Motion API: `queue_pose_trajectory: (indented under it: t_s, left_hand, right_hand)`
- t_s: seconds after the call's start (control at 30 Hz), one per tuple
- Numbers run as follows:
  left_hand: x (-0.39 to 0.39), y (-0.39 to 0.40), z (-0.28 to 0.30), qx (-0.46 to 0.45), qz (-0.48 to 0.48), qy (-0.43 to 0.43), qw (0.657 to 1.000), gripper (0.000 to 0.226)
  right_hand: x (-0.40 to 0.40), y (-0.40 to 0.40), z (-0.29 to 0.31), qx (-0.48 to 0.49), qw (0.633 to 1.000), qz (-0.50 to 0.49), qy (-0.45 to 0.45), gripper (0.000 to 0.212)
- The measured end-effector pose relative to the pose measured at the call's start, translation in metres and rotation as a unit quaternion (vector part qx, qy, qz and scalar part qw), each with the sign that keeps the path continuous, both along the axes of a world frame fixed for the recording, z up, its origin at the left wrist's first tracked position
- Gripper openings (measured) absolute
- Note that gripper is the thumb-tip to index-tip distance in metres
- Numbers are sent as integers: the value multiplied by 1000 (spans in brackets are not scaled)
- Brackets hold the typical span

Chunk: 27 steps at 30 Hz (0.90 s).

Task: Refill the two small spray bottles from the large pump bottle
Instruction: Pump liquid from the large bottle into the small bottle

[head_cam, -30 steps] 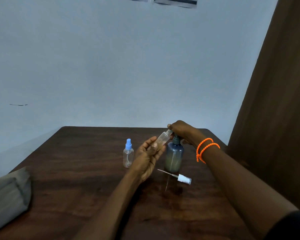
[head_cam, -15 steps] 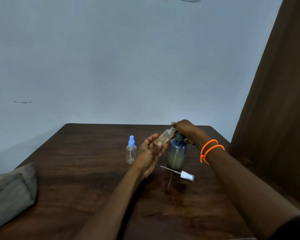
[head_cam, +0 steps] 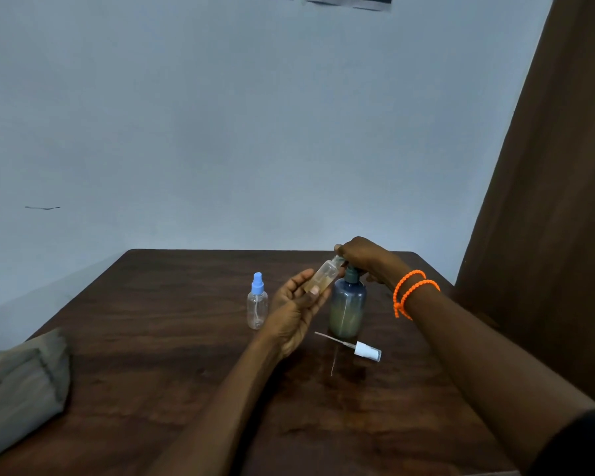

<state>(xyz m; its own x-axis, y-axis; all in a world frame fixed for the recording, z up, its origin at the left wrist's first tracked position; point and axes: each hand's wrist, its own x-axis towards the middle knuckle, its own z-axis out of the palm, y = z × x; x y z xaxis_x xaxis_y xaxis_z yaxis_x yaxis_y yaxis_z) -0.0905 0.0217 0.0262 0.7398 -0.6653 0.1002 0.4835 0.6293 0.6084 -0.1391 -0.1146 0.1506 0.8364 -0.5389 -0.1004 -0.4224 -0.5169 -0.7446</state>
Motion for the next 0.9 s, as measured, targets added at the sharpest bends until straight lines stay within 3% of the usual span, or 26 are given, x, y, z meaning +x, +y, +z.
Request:
queue_pose_trajectory:
  t_s: [0.2,0.37,0.53,0.77,0.9]
  left_hand:
    - [-1,1,3,12,-3,-14,1000,41]
    - [-2,2,2,-2,-6,3,1000,46]
    - [0,1,2,1,-3,-9,1000,48]
    - [-4,3,4,1,-17,7,1000,43]
    - [-2,3,6,10,-7,-7,1000,43]
  right_hand:
    - [1,-2,-10,67,997,-15,-37,17]
    - [1,-1,3,-23,1000,3,8,25]
    - [7,-6,-8,34,999,-9,-30,21]
    - [-4,0,8,-13,1000,4,13,19]
    - [2,-1,-6,37,999,-17,-31,20]
